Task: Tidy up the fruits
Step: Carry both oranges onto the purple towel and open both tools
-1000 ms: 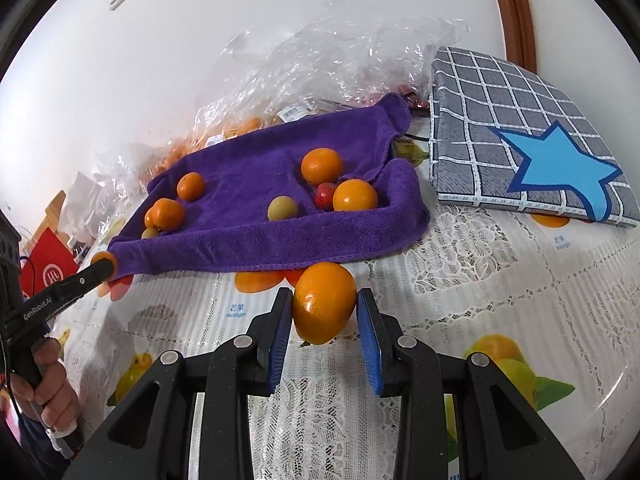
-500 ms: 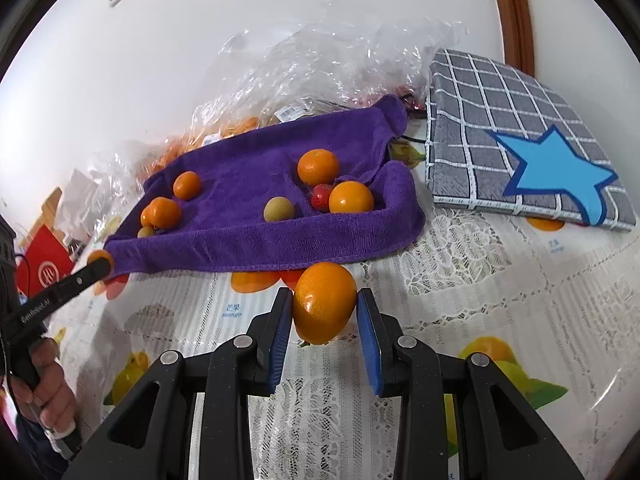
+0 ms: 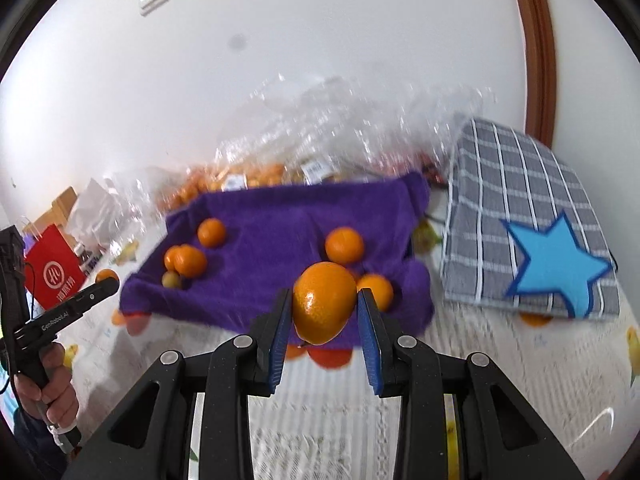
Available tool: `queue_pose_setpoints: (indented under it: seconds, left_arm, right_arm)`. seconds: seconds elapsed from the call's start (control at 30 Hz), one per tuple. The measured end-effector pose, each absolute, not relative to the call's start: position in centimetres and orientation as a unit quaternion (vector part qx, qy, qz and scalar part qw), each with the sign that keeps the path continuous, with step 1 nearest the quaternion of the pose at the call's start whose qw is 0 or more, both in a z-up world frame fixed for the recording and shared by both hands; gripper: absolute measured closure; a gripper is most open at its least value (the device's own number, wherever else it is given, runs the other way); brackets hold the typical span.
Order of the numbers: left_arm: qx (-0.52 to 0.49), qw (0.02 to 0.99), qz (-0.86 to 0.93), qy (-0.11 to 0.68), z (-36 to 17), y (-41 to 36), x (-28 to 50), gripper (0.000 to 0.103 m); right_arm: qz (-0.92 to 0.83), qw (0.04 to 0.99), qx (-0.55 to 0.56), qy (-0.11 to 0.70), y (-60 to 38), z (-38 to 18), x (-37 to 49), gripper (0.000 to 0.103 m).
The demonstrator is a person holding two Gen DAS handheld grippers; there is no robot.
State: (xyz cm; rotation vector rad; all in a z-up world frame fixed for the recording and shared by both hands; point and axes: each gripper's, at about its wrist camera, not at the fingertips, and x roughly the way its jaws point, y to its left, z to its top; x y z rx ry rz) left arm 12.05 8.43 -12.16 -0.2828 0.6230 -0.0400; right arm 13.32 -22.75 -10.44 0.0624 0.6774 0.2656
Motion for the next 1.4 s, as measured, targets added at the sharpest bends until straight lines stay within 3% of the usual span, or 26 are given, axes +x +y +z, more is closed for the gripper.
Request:
queue_pose_setpoints:
  seconds: [0.43,0.97,1.4]
  left_arm:
    - [-0.158,0.938,-0.028,0.307,-10.7,9.7,16.3,0.072]
    - [-0.119,0.919,-0.080,0.367,-13.0,3.2,24.2,0.072]
    - [-0.074,0.908,-0.094,0.402,-14.0,0.8,26.7,0.072]
  right_arm:
    - [0.140,0.933,0.028,0.331,-21.6,-10.1,18.3,0.070]
    - [0.165,0.900,-0.009,0.403,-17.7,-15.8,23.7,0.070]
    - [0.162,0.896,-0.024,0.413,-17.0,-17.2,24.3,0.070]
